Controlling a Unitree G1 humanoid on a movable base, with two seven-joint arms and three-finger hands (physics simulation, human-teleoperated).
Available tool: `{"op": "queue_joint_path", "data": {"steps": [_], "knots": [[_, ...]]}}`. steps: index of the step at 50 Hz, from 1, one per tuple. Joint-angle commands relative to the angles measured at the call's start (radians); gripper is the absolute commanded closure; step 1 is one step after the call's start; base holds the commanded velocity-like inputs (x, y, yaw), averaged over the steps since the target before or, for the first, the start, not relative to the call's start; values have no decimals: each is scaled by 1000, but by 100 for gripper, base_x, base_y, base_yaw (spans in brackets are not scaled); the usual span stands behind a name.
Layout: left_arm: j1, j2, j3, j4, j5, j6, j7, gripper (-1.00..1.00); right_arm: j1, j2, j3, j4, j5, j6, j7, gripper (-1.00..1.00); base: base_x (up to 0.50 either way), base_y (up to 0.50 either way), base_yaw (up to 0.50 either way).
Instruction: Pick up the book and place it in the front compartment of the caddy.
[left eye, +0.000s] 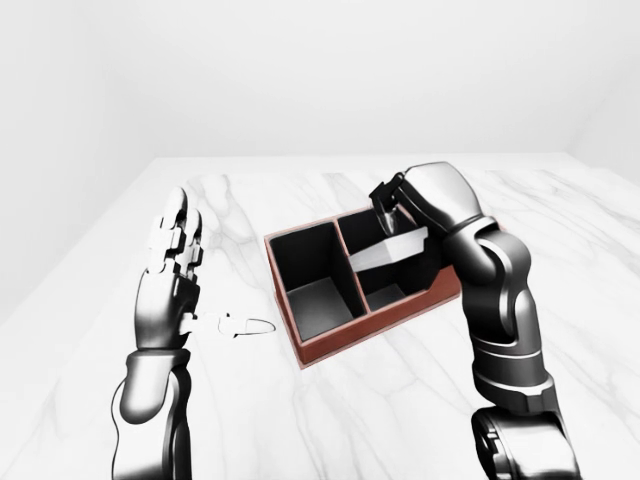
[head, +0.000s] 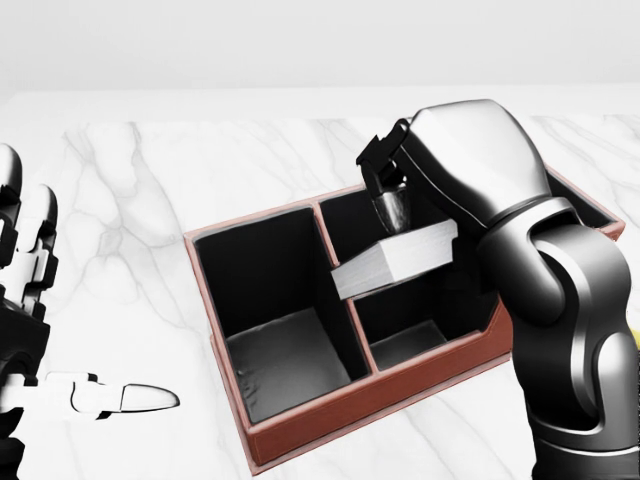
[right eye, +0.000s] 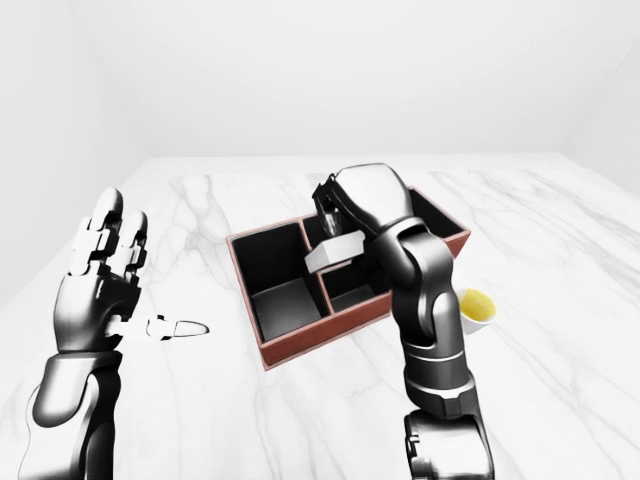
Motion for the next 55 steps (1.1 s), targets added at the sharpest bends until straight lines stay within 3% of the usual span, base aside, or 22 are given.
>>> {"op": "queue_joint_path", "data": {"steps": [1, 24, 37, 55], "knots": [[-2, 1, 2, -4, -1, 0, 0, -100, -80, -13, -6, 99, -6, 0, -65, 100, 0, 0, 0], [1, 0, -1, 0, 2, 0, 0, -100, -125, -8, 12, 173, -35, 0, -111, 100, 0, 0, 0], [-3, 1, 2, 3, 0, 0, 0, -100, -203, -21, 17, 335, -76, 0, -207, 100, 0, 0, 0], [-4, 2, 3, 8, -3, 0, 0, -100, -252, -25, 26, 408, -122, 0, -264, 100, 0, 0, 0]]}}
